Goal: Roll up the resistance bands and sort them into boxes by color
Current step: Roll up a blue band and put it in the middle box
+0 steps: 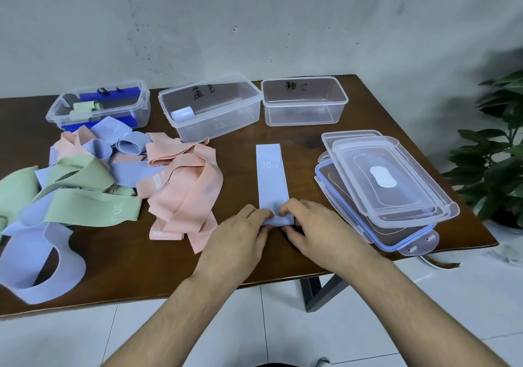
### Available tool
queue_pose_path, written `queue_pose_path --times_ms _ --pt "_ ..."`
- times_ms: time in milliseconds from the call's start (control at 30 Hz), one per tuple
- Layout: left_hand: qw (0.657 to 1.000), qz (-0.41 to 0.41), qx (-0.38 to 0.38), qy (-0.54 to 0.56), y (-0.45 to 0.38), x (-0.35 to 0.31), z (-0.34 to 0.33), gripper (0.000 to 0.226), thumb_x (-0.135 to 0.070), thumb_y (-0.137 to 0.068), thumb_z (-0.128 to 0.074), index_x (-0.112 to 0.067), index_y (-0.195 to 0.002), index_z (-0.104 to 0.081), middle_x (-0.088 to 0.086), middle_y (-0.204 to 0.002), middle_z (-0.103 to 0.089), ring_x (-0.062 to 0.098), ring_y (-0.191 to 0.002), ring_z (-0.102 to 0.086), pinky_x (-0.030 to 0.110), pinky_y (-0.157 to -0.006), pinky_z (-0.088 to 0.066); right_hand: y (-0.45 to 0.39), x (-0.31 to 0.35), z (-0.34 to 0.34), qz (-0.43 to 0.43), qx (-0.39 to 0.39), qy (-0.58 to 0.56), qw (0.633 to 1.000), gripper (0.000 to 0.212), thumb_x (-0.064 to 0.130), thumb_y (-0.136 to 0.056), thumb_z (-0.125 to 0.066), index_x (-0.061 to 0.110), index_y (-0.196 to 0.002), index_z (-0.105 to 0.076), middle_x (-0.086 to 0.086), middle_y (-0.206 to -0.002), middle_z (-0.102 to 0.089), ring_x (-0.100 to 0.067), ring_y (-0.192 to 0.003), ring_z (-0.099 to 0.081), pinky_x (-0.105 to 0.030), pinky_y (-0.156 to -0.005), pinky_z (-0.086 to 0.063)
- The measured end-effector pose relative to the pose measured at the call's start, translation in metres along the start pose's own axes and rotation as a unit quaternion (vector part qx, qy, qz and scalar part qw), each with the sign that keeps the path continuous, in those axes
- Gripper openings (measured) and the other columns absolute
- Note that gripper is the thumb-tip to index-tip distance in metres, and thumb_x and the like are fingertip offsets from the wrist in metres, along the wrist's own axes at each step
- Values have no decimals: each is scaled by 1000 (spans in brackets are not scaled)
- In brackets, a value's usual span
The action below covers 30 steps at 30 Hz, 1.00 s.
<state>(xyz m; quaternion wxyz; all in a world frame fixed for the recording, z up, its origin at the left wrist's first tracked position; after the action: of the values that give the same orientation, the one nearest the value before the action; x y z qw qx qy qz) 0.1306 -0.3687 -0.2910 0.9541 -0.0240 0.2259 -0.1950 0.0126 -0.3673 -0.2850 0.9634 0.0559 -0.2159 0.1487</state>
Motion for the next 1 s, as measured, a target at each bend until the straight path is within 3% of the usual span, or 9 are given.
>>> queue_pose_path --times_ms 300,500,600,733,867,1000 --pt "999 -44 26 14 22 -12 2 25 -31 -101 -49 -27 -122 -61 -10 -102 -55 14 -84 -60 24 -68 -46 24 6 -1 12 41 23 999 20 36 -105 -43 31 -122 -52 9 -100 -50 -11 -94 -48 -27 -82 -47" --pt "1000 2 9 27 28 -9 5 27 -34 -99 -53 -29 -125 -55 -16 -91 -49 10 -77 -52 18 -65 -36 22 3 -2 1 38 18 999 23 37 -105 -42 32 -125 -54 11 -97 -49 -9 -92 -48 -21 -75 -41" --pt "1000 11 12 26 27 -9 3 26 -33 -99 -54 -28 -124 -53 -14 -95 -51 8 -75 -48 18 -66 -35 22 2 -2 -5 38 5 999 26 36 -105 -43 31 -127 -54 11 -101 -51 -8 -92 -49 -22 -76 -43" --pt "999 17 22 17 20 -9 1 28 -31 -101 -49 -25 -127 -54 -10 -106 -55 11 -85 -56 18 -69 -36 23 3 -1 6 27 -24 999 31 34 -103 -48 33 -134 -43 10 -113 -57 -10 -95 -53 -26 -79 -49" --pt "999 23 31 13 18 -5 0 31 -34 -102 -45 -27 -131 -54 -11 -104 -53 12 -90 -57 19 -72 -41 20 5 0 22 21 -3 1000 17 32 -102 -50 31 -118 -45 8 -98 -55 -12 -85 -50 -24 -71 -46" --pt "999 24 20 24 19 -8 4 34 -34 -100 -48 -31 -134 -47 -11 -107 -57 13 -86 -58 24 -70 -43 13 1 -1 18 22 9 1000 19 33 -103 -48 31 -122 -49 8 -100 -54 -9 -89 -49 -21 -74 -43"
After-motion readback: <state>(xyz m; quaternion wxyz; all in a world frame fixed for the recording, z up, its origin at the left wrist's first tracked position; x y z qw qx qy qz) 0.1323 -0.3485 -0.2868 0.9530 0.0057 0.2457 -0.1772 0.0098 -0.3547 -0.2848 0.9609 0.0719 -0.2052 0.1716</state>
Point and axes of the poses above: each hand's wrist, its own y-axis away from the middle knuckle, its own z-axis out of the back of the hand, x = y × z, the point moved 9 cm from there along -y, towards the middle knuckle
